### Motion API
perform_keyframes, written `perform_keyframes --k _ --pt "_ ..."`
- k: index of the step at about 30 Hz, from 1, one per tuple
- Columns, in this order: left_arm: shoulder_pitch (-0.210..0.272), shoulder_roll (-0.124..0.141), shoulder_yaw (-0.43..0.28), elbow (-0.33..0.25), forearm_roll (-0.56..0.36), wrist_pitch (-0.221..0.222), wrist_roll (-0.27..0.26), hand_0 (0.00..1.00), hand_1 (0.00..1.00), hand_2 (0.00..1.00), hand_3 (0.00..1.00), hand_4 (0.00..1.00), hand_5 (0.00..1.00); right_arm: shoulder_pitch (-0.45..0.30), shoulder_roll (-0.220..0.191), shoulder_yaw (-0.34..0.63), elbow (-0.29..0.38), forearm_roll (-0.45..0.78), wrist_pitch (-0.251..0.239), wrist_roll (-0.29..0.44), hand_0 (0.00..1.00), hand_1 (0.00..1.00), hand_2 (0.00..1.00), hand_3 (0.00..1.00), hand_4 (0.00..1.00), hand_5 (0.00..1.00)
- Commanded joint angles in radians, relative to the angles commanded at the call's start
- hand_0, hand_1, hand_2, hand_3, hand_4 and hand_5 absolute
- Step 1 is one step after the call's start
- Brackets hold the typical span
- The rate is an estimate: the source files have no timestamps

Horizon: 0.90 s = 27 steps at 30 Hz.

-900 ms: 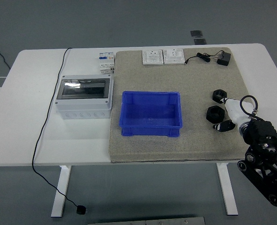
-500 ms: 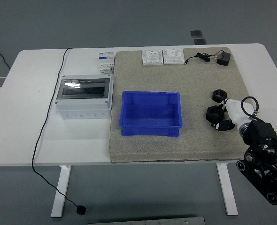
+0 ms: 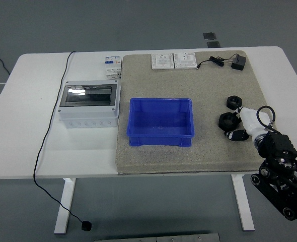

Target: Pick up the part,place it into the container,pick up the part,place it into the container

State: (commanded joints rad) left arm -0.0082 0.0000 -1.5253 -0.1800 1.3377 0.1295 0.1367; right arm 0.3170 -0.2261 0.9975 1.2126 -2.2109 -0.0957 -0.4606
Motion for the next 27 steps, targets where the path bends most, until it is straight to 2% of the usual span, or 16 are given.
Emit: perform_keyframes --k 7,12,21,27 --pt "0.001 0.000 -0.001 0.000 0.002 -0.001 0.000 0.734 0.672 0.764 0.617 0.673 0.508 -0.007 -0.006 0.018 0.003 0.025 -0.054 0.026 0.247 0.294 0.475 0.520 0.582 0.247" --pt "0.001 0.000 -0.001 0.000 0.003 -0.001 0.000 0.734 0.671 0.764 0.618 0.674 0.509 -0.010 -0.010 0.029 0.002 0.044 -0.072 0.035 0.245 0.294 0.477 0.523 0.585 0.245" --pt "0.000 0.000 -0.001 0.000 0.003 -0.001 0.000 0.734 0.671 0.764 0.619 0.675 0.509 -0.010 -0.010 0.028 -0.008 0.052 -0.059 0.028 0.243 0.294 0.484 0.527 0.587 0.242" --pt "0.000 0.000 0.000 0.000 0.002 -0.001 -0.001 0.734 0.671 0.763 0.620 0.679 0.512 -0.012 -0.017 0.022 -0.010 0.051 -0.022 0.013 0.242 0.295 0.499 0.542 0.596 0.234"
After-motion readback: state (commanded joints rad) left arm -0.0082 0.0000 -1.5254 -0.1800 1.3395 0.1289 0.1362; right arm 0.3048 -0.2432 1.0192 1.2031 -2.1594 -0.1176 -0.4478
